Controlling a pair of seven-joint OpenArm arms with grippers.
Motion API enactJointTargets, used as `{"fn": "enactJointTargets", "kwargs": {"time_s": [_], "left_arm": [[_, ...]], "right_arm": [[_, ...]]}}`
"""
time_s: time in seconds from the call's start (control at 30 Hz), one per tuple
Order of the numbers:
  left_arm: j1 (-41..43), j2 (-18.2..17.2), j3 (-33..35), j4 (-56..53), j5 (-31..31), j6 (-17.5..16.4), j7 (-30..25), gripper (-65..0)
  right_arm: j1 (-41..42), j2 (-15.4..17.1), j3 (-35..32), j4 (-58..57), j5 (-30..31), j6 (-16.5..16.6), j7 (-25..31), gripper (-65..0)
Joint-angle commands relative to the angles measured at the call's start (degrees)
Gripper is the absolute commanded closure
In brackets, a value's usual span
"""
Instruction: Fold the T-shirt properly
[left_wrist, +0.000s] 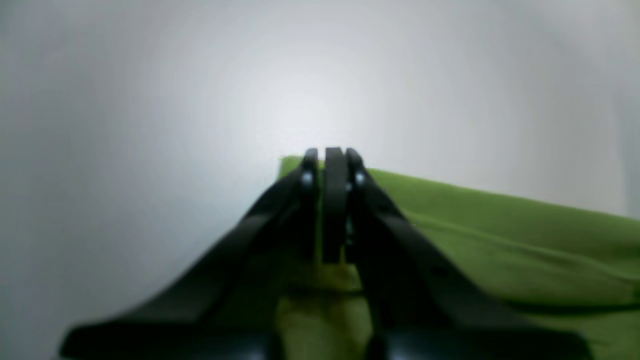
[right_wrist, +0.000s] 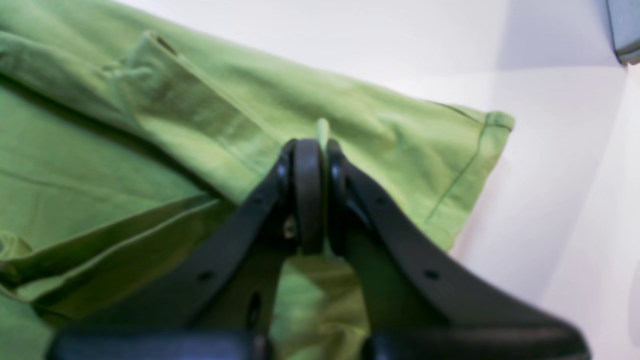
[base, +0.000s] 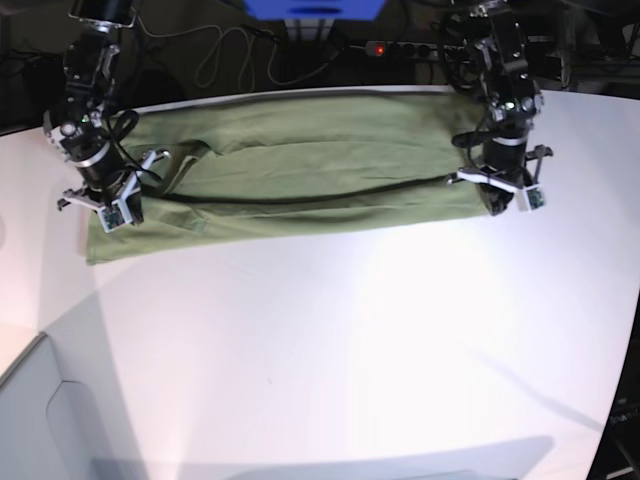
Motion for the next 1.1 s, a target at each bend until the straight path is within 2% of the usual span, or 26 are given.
{"fn": "enactJointTargets", "kwargs": {"time_s": [0.0,0.23,0.53,0.87,1.07], "left_arm": [[0.4,-0.3,-0.6,2.1,-0.1,-0.1,-1.6,0.0],[4.8,-0.5,-1.5,7.4,-0.1,-0.1,-1.6,0.0],[9.1,-0.5,-1.5,7.9,-0.1,-0.1,-1.6,0.0],[9.6,-0.5,-1.5,7.4,-0.1,-0.1,-1.2,0.0],[10.6,-0.5,-1.1,7.4,-0.1,-0.1,-1.1,0.0]], "right_arm": [[0.6,0.7,0.4,0.9,0.6,0.1,1.4,0.0],[0.0,0.7,0.6,0.9,0.6,0.1,1.6,0.0],[-0.6,0.8,0.6,0.9,0.6,0.1,1.4,0.0],[-2.4,1.0,0.6,0.9,0.5,0.1,1.4,0.0],[-2.4,2.2,0.3,0.8,0.5,0.1,1.3,-0.1]]}}
